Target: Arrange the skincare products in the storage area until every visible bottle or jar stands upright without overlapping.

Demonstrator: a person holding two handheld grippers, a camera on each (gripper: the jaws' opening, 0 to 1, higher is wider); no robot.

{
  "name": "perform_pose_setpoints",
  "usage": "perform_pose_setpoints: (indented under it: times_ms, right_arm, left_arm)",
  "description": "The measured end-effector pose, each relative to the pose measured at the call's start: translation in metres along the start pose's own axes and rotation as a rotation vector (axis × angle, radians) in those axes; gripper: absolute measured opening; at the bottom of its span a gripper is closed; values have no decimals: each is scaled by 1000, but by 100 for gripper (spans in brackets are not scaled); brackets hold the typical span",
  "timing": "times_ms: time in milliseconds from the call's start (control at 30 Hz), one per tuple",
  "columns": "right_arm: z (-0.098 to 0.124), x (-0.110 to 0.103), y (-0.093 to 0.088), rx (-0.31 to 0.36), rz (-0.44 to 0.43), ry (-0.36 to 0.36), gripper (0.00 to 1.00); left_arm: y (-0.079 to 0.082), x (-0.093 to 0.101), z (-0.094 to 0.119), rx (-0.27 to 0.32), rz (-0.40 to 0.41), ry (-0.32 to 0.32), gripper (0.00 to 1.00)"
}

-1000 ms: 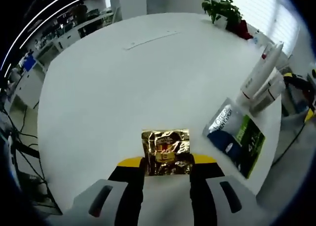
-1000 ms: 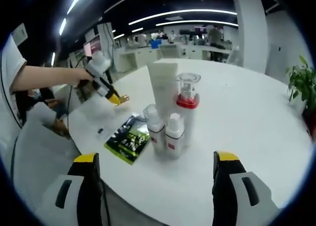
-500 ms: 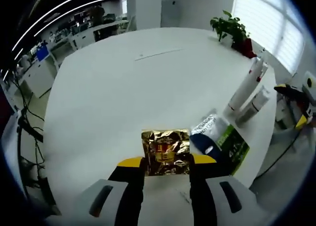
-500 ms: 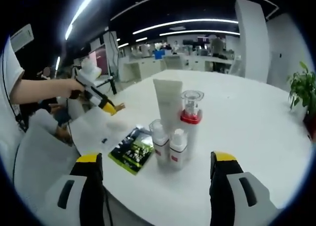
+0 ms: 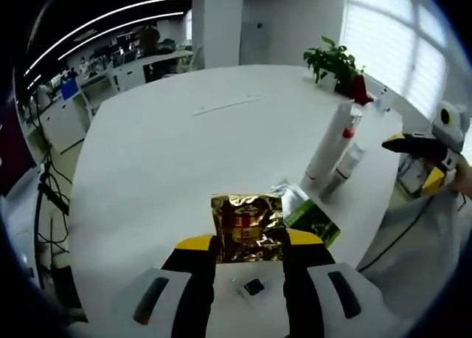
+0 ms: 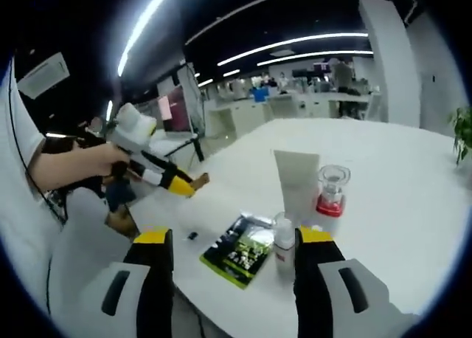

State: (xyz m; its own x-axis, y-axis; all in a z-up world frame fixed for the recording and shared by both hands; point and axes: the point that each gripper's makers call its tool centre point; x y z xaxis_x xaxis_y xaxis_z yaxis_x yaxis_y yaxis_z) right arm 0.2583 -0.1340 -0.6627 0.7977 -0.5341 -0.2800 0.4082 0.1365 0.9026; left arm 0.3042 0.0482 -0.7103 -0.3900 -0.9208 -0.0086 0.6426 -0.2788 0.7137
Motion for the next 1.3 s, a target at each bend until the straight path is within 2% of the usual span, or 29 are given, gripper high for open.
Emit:
perform_pose_setpoints:
  times_ms: [133,167,200,333,433,567,933,1133,1233,1300]
  right_arm:
    - [-16,-12,8,29,-57,61,53]
    - [-21,-16,11,38,-72,79,51]
    - [-27,-25,13,44,-100,111,49]
    - [-42,-32,21,67,-160,157,41]
    - [-54,-39,19,55,-218,184,37]
    - [-64,-43,16,38,-236,193,35]
    - [-72,-52,8,6,-276,218,24]
    - [-76,-55,5,-6,-292,232,19]
    - [-78,-58,6,-1,-318,247,14]
    - [-78,-60,6,-3,-319,257,4]
  left_arm:
    - [0,18,13,24,2,0,40]
    - [0,27,18,29,-3,-2,40]
    - [-1,32,21,32,-13,-4,40]
    - [-1,43,29,53,-10,-16,40]
    - [1,54,37,73,-2,-29,40]
    - [4,65,45,91,-19,-25,40]
    - [3,70,54,113,-36,-4,39]
    - [5,81,58,124,-34,-7,39]
    - [3,82,59,125,-32,-15,39]
    - [3,83,59,126,-28,-19,39]
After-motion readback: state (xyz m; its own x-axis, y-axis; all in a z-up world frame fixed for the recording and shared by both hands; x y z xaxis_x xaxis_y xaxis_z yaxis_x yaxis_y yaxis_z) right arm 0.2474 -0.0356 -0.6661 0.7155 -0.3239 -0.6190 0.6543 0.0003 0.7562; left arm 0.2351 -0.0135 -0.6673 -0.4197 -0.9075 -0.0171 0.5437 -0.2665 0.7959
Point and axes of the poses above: the point that each gripper's makers call its tool centre point, and the gripper's own axes: z roughly backward along the fingers, x roughly to its right, y roughly out of its top, and after that the axes turned 5 degrees about y, right-handed
